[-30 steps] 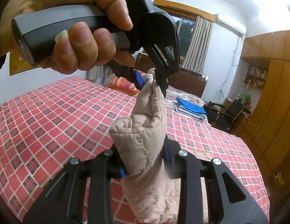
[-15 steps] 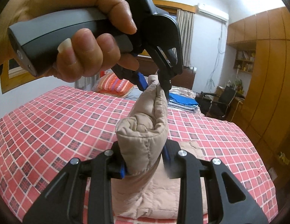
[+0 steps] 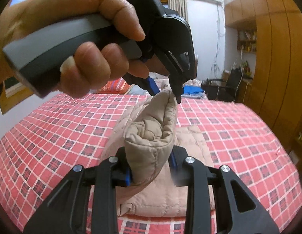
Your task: Fold large clothes
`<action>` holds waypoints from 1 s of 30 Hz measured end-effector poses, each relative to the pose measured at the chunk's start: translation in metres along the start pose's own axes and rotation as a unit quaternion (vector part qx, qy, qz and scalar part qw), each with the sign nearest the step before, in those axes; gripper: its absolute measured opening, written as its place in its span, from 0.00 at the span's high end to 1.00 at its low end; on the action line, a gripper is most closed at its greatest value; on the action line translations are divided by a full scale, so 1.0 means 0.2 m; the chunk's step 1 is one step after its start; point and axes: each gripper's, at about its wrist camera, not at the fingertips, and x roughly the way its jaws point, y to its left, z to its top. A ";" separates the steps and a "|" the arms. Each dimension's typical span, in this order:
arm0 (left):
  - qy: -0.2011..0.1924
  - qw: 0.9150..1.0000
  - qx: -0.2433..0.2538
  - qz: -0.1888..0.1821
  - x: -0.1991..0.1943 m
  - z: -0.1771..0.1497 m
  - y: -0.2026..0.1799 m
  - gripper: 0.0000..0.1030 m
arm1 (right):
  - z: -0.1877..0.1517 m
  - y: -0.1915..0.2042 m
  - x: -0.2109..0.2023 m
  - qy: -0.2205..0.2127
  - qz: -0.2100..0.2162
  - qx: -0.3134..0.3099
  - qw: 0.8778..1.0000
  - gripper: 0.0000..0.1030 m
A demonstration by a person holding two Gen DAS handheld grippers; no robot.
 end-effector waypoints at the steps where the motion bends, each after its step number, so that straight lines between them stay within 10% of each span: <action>1: 0.002 1.000 0.001 0.001 0.02 0.00 -0.01 0.70 | -0.02 -0.03 0.01 0.002 0.002 0.007 1.000 0.72; 17: 0.033 0.999 0.035 0.015 0.51 0.02 -0.24 0.64 | -0.28 -0.51 0.17 0.058 0.097 0.187 0.976 0.73; 30: -0.128 0.989 0.038 -0.070 0.12 -0.19 -0.01 0.35 | -0.43 -0.80 0.32 0.140 0.233 0.326 0.905 0.65</action>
